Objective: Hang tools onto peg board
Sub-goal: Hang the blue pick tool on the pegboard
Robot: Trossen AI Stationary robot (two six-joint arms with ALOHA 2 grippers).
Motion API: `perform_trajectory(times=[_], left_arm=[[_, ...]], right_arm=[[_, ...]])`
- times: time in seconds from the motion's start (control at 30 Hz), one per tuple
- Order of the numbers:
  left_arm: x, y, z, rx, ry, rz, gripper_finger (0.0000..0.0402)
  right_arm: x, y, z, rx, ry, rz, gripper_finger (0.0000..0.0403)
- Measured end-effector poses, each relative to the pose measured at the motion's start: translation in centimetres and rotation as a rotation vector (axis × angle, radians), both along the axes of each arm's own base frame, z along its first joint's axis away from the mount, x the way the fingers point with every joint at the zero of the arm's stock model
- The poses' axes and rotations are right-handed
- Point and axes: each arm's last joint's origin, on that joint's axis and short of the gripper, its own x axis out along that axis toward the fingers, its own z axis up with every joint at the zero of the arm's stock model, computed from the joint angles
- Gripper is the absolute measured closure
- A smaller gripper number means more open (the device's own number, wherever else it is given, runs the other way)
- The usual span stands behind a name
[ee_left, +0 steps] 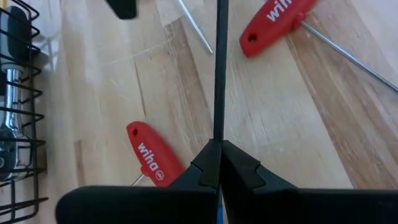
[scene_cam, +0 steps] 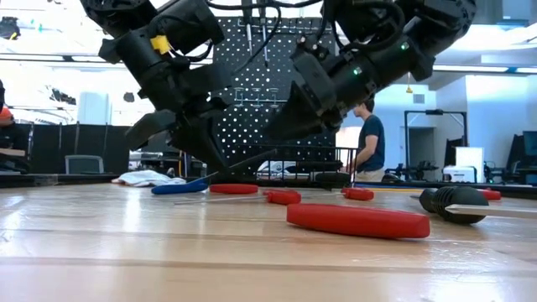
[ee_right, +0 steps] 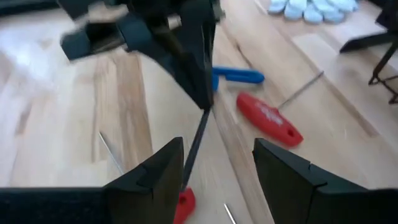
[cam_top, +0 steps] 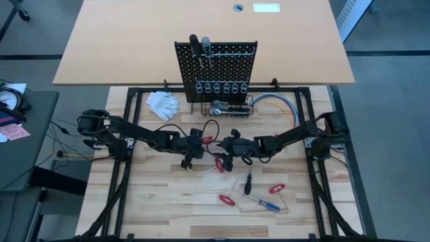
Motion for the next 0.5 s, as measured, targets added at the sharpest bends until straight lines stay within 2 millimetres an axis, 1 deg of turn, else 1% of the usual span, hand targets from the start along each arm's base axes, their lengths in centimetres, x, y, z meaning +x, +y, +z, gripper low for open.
perform_trajectory(times=[0.2, 0.33, 0.4, 0.47, 0.5], left_arm=[[0.0, 0.0, 0.0, -0.003, -0.003, 0.002, 0.0401], [0.0, 0.0, 0.0, -0.01, -0.007, 0.01, 0.0401], [0.0, 0.0, 0.1, -0.011, -0.012, 0.01, 0.0401], [0.0, 0.0, 0.1, -0.011, -0.008, 0.011, 0.0401], [0.0, 0.0, 0.1, -0.011, -0.011, 0.01, 0.0401]], right_arm=[[0.4, 0.2, 0.3, 0.025, 0.011, 0.044, 0.02], [1.2, 0.5, -0.8, 0.019, 0.086, 0.048, 0.0202], [2.0, 0.6, -0.9, 0.018, 0.092, 0.047, 0.0207], [2.2, 0.6, -1.1, 0.015, 0.129, 0.046, 0.0219], [2.6, 0.6, -0.8, 0.015, 0.12, 0.046, 0.0227]])
